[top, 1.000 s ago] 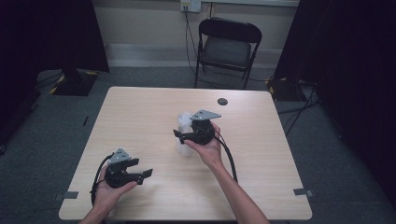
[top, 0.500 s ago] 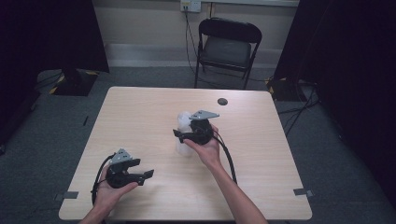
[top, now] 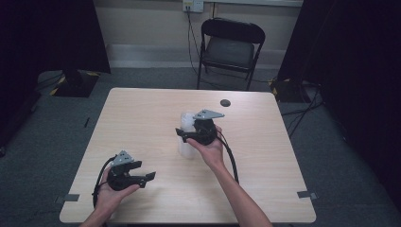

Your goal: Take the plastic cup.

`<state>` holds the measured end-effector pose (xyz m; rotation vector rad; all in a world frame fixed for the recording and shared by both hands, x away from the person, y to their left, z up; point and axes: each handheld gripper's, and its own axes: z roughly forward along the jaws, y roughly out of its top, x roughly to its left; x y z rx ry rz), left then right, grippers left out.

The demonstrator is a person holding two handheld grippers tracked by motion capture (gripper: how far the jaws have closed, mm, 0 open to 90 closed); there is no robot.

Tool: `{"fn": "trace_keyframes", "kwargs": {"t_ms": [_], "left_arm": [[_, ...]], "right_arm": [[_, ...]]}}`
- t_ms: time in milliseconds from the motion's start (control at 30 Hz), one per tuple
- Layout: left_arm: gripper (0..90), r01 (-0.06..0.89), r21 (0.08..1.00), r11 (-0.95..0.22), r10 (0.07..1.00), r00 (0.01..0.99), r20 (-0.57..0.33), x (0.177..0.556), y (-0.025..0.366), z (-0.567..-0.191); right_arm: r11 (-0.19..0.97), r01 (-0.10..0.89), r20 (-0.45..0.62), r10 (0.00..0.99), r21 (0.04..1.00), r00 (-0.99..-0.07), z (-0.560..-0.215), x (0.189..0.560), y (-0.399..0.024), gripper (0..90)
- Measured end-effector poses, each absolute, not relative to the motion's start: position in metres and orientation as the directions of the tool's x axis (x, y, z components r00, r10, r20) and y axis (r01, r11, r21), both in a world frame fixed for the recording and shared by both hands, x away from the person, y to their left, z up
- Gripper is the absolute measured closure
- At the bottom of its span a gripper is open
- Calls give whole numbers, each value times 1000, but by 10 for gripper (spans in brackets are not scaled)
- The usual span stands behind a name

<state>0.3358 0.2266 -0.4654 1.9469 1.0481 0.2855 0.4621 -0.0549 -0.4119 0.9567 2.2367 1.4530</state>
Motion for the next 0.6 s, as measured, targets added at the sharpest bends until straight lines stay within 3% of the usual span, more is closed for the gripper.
{"fn": "trace_keyframes", "kwargs": {"t_ms": [600], "left_arm": [[241,570,781,-255,772,606,-190,337,226,-466]], "right_arm": [[237,361,110,682,902,-723,-393,460,-57,333]]}}
